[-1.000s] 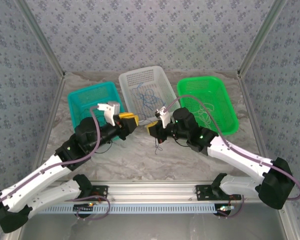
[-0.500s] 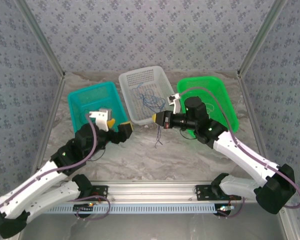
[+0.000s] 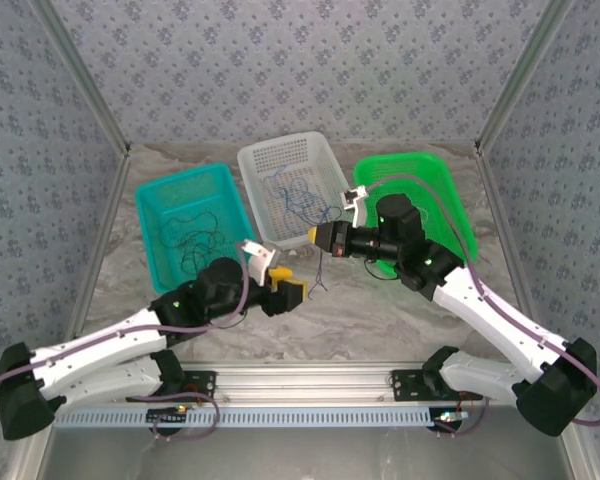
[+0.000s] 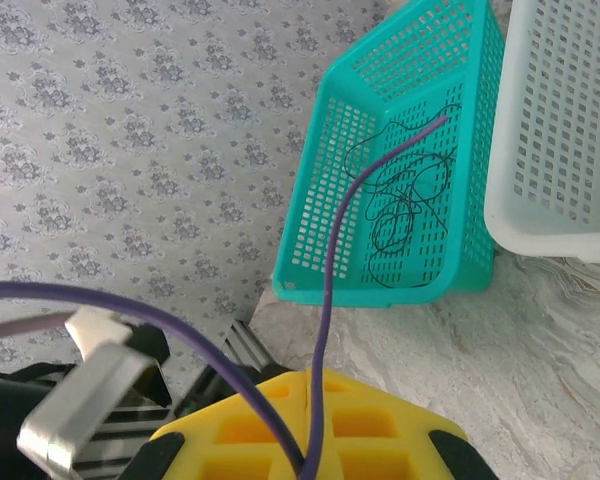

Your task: Untangle the cables

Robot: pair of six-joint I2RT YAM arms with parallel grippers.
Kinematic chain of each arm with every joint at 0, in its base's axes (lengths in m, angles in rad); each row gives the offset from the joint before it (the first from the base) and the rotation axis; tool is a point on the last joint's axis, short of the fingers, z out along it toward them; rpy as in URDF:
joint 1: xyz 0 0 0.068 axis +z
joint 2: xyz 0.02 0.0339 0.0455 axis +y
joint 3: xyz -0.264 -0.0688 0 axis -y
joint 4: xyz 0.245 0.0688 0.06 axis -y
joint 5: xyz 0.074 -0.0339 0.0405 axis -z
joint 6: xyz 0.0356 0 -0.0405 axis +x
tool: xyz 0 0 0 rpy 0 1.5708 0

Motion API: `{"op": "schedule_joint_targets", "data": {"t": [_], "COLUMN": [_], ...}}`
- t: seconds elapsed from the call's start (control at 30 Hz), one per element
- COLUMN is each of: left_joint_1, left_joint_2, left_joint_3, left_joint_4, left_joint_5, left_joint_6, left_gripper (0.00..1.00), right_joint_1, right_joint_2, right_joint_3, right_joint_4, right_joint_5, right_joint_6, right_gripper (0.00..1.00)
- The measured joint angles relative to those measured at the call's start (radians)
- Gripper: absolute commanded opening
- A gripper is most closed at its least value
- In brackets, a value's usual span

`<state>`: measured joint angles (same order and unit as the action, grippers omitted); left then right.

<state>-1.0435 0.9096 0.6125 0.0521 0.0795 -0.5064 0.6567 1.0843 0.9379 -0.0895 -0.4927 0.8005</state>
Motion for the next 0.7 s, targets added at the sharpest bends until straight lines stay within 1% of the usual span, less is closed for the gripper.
{"op": "schedule_joint_targets", "data": {"t": [0.13, 0.27, 0.47, 0.7], "left_joint_1": [-0.048, -0.081, -0.087, -0.092], "left_joint_2": [0.04, 0.028, 0.001, 0.032], "left_joint_3": [0.0, 0.0, 0.0, 0.0], "left_joint_4": [0.06, 0.109, 0.151, 0.154], "left_joint_5": [-0.001, -0.016, -0.047, -0.076], "left_joint_6": [0.045, 0.089, 0.133, 0.178], "left_gripper": [0.64, 0.64, 0.62, 0.58], "right_joint_1": [0.0, -0.003, -0.003, -0.003], "right_joint_2": [0.0, 0.0, 0.0, -0.01], "right_joint_3": [0.0, 0.0, 0.0, 0.0], "right_joint_4": [0.0, 0.0, 0.012, 0.042], "right_joint_5": [0.008, 0.01, 0.01, 0.01], "right_joint_6": [0.006, 0.018, 0.034, 0.065], "right_gripper": [0.0, 0.0, 0.0, 0.0]}}
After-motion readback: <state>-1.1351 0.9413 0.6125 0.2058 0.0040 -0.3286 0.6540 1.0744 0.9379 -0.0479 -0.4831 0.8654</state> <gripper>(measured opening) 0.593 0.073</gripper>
